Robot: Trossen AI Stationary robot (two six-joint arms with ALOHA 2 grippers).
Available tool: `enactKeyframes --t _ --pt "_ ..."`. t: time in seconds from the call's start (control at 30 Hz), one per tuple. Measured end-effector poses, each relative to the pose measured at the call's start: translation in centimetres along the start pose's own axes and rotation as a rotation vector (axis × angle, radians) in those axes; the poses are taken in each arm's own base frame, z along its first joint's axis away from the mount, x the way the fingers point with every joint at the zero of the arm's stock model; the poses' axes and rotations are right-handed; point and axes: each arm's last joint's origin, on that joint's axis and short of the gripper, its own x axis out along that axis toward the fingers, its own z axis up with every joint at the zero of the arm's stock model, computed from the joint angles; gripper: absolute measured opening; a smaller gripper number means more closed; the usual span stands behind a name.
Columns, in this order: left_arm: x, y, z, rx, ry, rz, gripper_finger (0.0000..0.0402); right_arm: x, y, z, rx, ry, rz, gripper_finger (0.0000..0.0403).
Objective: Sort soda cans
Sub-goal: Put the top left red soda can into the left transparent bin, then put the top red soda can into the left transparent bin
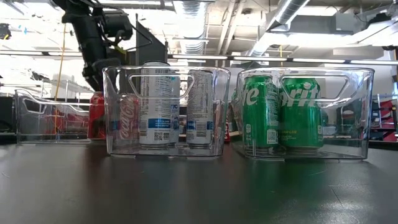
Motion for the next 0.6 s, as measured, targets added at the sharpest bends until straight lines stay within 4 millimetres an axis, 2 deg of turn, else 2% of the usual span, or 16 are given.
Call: enactKeyframes --t 0.6 --pt "-7.2 1.4 -2.8 -0.122 -0.313 -0.055 0.0343 0.8 -1.3 -0.2 0.05 0.015 -0.055 0.0315"
